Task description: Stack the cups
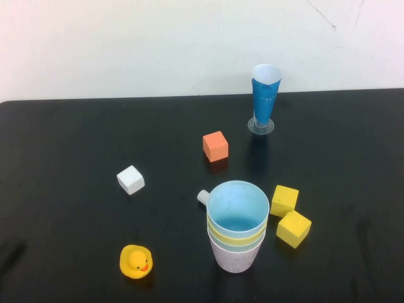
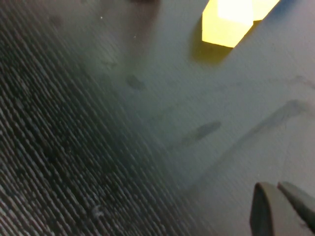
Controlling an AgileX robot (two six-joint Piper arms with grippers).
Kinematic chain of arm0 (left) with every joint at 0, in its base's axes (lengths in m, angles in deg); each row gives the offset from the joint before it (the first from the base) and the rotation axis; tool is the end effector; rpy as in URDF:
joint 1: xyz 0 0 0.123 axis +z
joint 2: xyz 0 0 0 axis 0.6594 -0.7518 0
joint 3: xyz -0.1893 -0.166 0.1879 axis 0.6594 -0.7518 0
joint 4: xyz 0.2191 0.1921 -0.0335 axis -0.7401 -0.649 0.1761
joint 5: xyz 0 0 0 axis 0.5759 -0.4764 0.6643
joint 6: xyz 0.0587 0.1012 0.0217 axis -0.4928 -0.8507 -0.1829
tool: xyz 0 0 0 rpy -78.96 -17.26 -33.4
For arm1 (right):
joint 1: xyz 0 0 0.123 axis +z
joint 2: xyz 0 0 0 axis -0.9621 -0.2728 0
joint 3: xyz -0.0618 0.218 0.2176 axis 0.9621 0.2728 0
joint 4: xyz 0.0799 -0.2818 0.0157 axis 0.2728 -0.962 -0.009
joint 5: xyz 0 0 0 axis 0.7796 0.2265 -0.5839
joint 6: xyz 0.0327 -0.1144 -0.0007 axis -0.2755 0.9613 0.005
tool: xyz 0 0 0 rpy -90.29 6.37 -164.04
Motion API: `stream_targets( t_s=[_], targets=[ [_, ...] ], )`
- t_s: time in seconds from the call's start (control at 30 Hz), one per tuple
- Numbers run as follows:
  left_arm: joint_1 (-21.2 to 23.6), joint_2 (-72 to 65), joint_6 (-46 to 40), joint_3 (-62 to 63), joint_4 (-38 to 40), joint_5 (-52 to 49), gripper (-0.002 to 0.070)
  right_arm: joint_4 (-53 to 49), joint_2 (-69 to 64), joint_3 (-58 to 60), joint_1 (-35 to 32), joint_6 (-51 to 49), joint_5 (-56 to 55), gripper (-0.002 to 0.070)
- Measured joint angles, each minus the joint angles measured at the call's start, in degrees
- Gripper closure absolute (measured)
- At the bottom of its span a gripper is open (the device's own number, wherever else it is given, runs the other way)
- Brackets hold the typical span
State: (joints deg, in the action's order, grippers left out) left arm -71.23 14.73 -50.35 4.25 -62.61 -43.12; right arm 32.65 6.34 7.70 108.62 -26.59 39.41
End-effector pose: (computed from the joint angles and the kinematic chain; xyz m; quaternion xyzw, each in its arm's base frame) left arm 0.1034 -0.0471 0.2922 0.1919 0.7153 -0.1133 0.6623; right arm 0.1125 0.0723 0.2449 -0.4359 0.7985 0.0235 0.4145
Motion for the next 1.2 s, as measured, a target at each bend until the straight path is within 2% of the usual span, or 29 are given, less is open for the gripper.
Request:
stream_targets(
  t_s=[0.17, 0.27, 0.47, 0.63, 0.9, 1.2],
  targets=[
    [11.6, 7.8, -1.0, -0.9, 5.6, -0.8, 0.0673, 0.0, 0.0, 0.0, 0.0, 0.0, 0.0, 0.0676],
    [16.6, 10.9, -2.7, -4.9, 10.6, 1.8, 0.0673, 0.0, 0.0, 0.0, 0.0, 0.0, 0.0, 0.0676],
    [22.4, 12.4, -4.0, -17.8, 16.6, 12.3, 0.0673, 0.0, 0.0, 0.0, 0.0, -1.1, 0.0, 0.0676],
    [24.2, 12.7, -4.0, -20.0, 18.0, 11.4, 0.0673, 0.0, 0.0, 0.0, 0.0, -1.2, 0.1, 0.0676],
    [24.5, 15.5, -4.0, -20.0, 24.1, -1.6, 0.0673, 0.0, 0.0, 0.0, 0.0, -1.2, 0.1, 0.0676],
    [24.5, 15.7, -5.1, -19.9, 24.1, -1.9, 0.0673, 0.0, 0.0, 0.0, 0.0, -1.2, 0.1, 0.0676]
  ],
)
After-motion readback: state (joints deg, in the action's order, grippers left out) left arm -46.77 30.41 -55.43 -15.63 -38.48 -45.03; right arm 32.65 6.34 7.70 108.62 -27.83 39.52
